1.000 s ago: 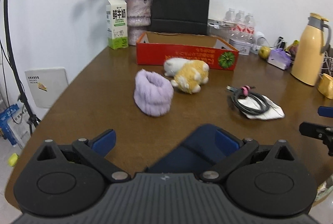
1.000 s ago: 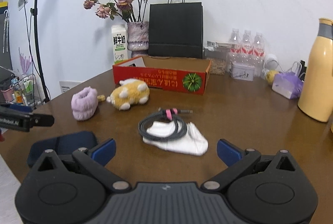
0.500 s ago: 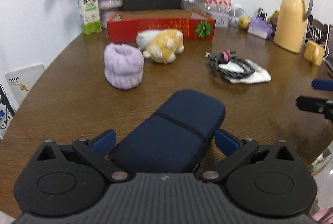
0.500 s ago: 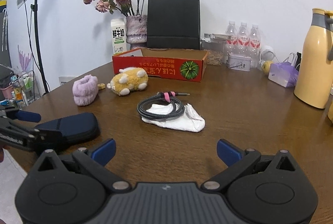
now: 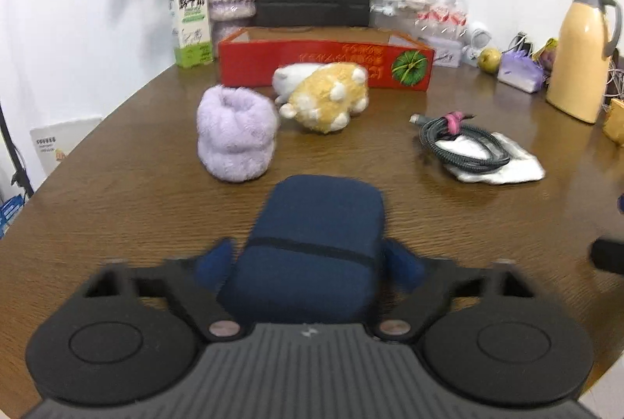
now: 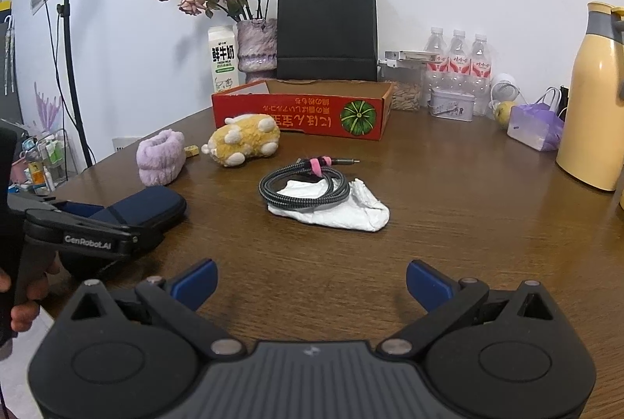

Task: Organize objects
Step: 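Move the left tool to the navy pencil case and grasp it, then grasp the black cable and white cloth with the right tool while the left tool holds the case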

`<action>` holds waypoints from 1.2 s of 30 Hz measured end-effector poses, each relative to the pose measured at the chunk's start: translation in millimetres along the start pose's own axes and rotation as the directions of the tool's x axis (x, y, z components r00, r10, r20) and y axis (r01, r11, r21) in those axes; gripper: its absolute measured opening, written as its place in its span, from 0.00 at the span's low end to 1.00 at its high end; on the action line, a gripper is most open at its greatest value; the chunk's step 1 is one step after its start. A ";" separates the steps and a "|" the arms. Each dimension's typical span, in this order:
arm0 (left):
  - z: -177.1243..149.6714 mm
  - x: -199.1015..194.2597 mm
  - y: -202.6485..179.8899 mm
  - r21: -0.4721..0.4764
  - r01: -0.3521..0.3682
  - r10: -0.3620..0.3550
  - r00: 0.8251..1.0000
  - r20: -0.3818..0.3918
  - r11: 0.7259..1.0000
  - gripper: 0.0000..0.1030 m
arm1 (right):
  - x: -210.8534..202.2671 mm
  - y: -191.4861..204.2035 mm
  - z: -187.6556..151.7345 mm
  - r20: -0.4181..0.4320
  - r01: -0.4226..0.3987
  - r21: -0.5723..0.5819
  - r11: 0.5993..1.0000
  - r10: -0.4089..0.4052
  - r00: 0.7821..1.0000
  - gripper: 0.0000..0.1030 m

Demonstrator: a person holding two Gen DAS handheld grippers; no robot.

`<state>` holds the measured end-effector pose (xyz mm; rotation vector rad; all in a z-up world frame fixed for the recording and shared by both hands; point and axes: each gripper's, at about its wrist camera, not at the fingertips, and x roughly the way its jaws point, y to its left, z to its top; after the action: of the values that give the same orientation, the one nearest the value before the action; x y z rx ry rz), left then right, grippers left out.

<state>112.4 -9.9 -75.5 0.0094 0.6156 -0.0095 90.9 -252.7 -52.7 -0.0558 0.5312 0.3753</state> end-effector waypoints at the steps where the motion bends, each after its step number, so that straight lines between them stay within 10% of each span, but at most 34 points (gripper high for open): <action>1: 0.5 -1.6 -0.9 -0.010 -0.004 0.004 1.000 0.001 1.000 0.70 | 0.2 0.0 -0.5 -0.001 -0.001 -0.001 1.000 0.001 1.000 1.00; 25: 50.3 29.6 -14.0 -0.001 0.006 -0.006 0.997 0.076 1.000 0.64 | 59.9 3.3 43.2 0.013 0.003 -0.108 0.994 -0.001 1.000 1.00; 36: 52.2 62.7 -5.2 -0.027 0.041 -0.040 0.999 0.006 0.999 0.64 | 116.8 5.9 79.3 -0.022 -0.065 -0.186 0.980 0.062 0.998 0.79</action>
<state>193.7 -16.1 -69.1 -0.0290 0.6105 -0.0405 220.1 -196.3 -43.0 -0.2233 0.5135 0.4872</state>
